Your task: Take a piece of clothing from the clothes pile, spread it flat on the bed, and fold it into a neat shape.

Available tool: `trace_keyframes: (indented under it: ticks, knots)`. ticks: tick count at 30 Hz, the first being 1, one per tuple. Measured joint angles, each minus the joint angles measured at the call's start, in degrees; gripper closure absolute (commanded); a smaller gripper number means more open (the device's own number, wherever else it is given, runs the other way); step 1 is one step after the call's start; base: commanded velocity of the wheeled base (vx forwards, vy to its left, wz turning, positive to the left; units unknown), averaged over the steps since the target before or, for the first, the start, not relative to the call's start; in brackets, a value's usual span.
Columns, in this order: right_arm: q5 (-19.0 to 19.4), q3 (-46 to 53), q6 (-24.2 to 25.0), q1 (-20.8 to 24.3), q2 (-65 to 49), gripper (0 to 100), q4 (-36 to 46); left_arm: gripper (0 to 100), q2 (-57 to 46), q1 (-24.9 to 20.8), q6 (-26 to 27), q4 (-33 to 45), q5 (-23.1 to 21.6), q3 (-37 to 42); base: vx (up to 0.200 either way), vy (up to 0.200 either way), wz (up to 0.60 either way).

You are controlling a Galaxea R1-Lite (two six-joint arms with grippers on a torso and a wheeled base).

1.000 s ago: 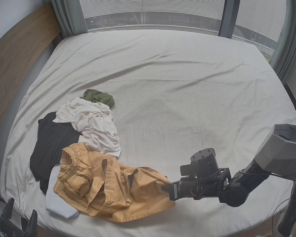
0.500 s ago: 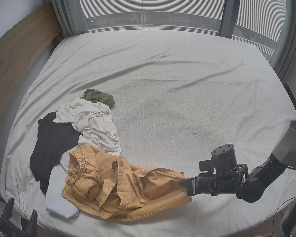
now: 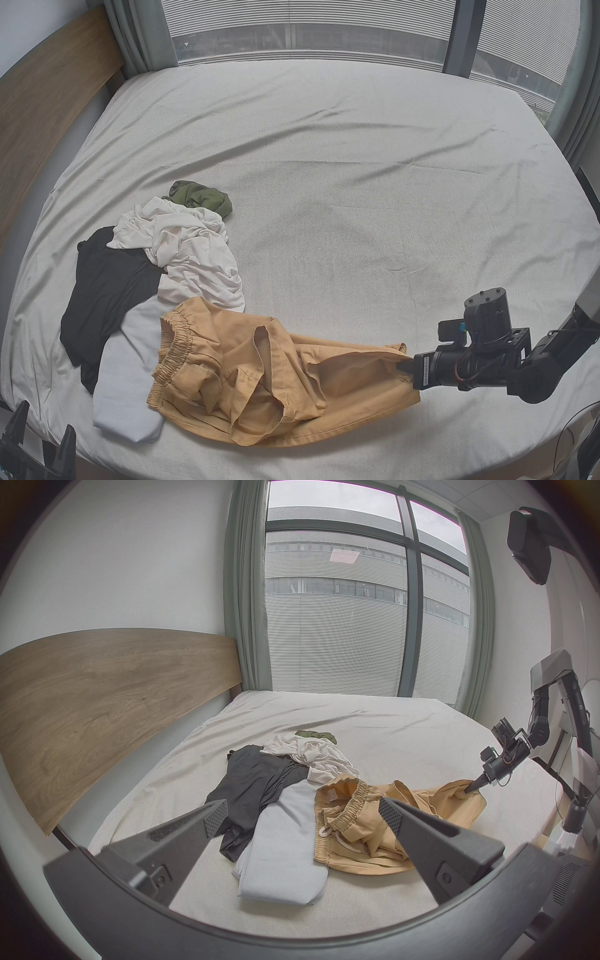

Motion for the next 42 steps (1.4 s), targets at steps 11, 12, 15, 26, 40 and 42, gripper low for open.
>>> trace_keyframes:
  ticks: [11, 12, 15, 26, 40, 42]
  knots:
    - [0.1, 3.7, -1.0, -4.0, -2.1, 100, -1.2, 0, 0.0, 0.0, 0.0, 0.0, 0.0, 0.0, 0.000, 0.000, 0.00]
    - [0.1, 4.0, -1.1, -4.3, -2.2, 100, -1.2, 0, 0.0, 0.0, 0.0, 0.0, 0.0, 0.0, 0.000, 0.000, 0.00]
    - [0.1, 4.5, -1.1, -5.2, -2.5, 100, -1.2, 0, 0.0, 0.0, 0.0, 0.0, 0.0, 0.0, 0.000, 0.000, 0.00]
    - [0.2, 7.1, -1.4, -8.9, -2.8, 100, -2.9, 0, 0.0, 0.0, 0.1, 0.0, 0.0, 0.0, 0.000, 0.000, 0.00]
    - [0.4, 9.3, -2.4, -13.6, -3.0, 100, -3.1, 0, 0.0, 0.0, 0.1, 0.0, 0.0, 0.0, 0.000, 0.000, 0.00]
    - [0.4, 9.4, -2.5, -14.2, -3.0, 100, -3.1, 0, 0.0, 0.0, 0.1, 0.1, 0.0, 0.0, 0.000, 0.000, 0.00]
